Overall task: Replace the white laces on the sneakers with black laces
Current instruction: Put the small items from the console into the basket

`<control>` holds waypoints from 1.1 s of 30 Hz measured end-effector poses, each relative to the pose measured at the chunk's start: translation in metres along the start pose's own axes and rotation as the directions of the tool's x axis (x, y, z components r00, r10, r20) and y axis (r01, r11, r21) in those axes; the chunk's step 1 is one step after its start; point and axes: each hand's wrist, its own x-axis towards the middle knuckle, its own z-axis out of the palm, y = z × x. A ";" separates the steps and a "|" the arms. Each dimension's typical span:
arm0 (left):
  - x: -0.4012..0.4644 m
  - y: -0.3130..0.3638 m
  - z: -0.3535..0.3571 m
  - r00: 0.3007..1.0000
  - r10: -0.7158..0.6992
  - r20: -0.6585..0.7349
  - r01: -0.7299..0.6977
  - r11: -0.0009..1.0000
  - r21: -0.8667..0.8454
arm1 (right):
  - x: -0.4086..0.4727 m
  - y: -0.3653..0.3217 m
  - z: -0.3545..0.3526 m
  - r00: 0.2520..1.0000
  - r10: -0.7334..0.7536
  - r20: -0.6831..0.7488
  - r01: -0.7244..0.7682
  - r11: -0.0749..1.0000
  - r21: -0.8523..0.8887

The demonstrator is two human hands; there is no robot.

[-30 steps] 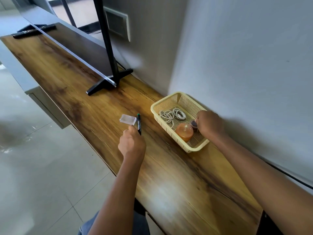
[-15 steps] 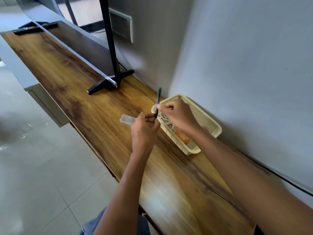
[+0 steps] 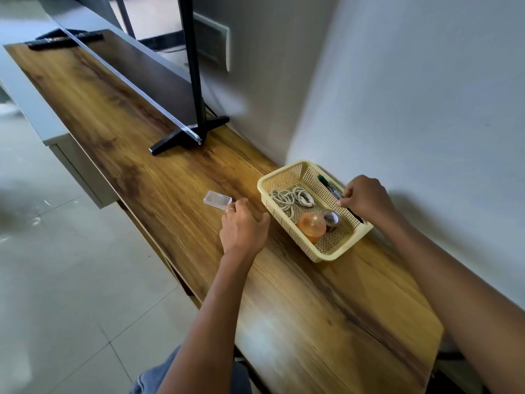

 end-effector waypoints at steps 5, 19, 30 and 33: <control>-0.001 0.003 0.000 0.999 -0.022 0.043 0.022 1.000 0.001 | 0.003 0.001 0.018 0.998 0.001 -0.062 -0.007 0.995 -0.099; 0.006 0.004 -0.011 0.949 -0.315 -0.013 0.297 0.908 -0.295 | -0.026 -0.130 0.028 0.852 -0.514 -0.102 0.523 0.821 0.231; 0.017 -0.016 -0.031 0.874 -0.468 -0.129 0.329 0.766 -0.553 | -0.016 -0.176 0.127 0.719 -0.651 0.245 0.679 0.733 -0.044; 0.019 -0.019 -0.032 0.875 -0.466 -0.131 0.328 0.769 -0.548 | -0.031 -0.169 0.137 0.746 -0.661 0.085 0.665 0.747 -0.022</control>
